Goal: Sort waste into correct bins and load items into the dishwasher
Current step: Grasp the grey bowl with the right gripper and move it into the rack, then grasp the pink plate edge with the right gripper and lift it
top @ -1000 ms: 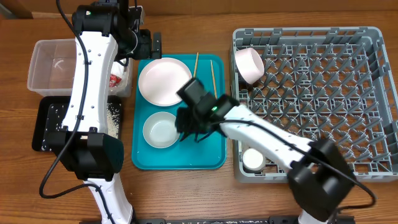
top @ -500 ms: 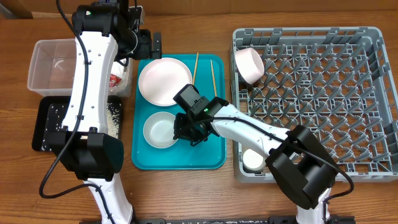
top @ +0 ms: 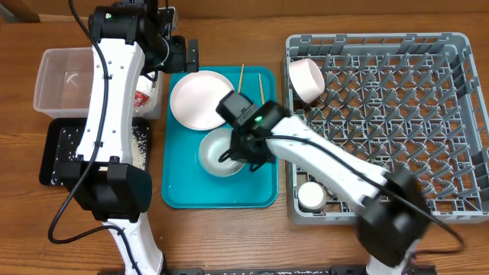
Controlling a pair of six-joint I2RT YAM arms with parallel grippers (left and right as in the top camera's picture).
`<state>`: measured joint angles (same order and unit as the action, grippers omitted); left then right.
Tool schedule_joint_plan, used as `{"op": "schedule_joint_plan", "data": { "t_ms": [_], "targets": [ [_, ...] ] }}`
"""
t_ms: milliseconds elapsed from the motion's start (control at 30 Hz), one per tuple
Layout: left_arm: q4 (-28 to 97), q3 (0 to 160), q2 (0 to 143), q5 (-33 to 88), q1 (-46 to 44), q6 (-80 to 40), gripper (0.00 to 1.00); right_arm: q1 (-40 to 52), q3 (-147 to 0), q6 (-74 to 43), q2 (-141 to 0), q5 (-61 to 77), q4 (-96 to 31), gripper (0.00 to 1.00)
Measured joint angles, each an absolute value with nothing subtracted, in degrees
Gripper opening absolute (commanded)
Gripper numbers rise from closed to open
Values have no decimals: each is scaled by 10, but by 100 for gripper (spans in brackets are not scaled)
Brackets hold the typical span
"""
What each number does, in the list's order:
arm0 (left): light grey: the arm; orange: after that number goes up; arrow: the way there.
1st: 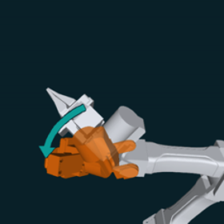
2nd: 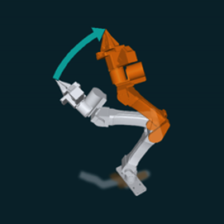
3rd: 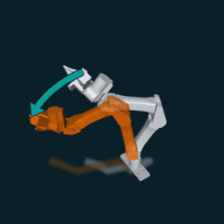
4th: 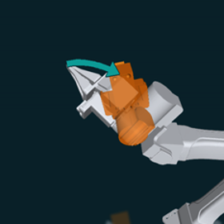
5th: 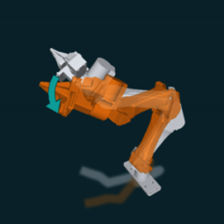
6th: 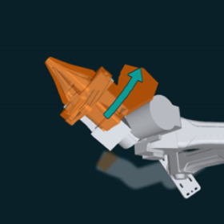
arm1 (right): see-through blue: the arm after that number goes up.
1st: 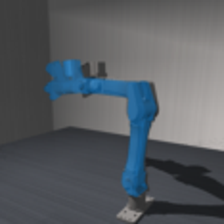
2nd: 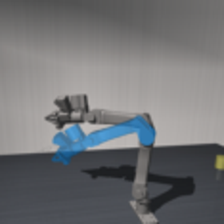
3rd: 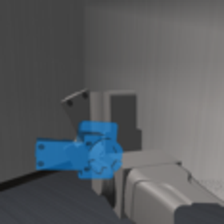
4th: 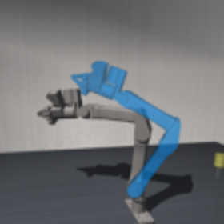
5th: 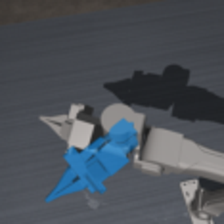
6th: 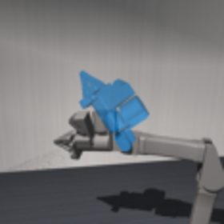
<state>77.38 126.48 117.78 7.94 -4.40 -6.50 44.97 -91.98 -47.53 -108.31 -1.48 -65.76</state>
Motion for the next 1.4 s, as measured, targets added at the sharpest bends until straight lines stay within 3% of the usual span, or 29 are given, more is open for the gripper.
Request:
{"op": "schedule_joint_plan", "data": {
  "t_ms": [233,467,700,1133,1333,1400],
  "targets": [
    [774,1265,1178,79,-44,-65,100,449,-988,-466,-880,-364,-826,4],
    [773,1265,1178,79,-44,-65,100,417,-947,-430,-945,-596,-868,4],
    [774,1265,1178,79,-44,-65,100,392,-936,-398,-1080,-691,-910,4],
    [774,1265,1178,79,-44,-65,100,391,-934,-338,-1149,-639,-952,4],
    [773,1265,1178,79,-44,-65,100,403,-936,-331,-1149,-559,-977,26],
    [774,1265,1178,79,-44,-65,100,422,-939,-331,-1149,-522,-972,69]
  ]
}}
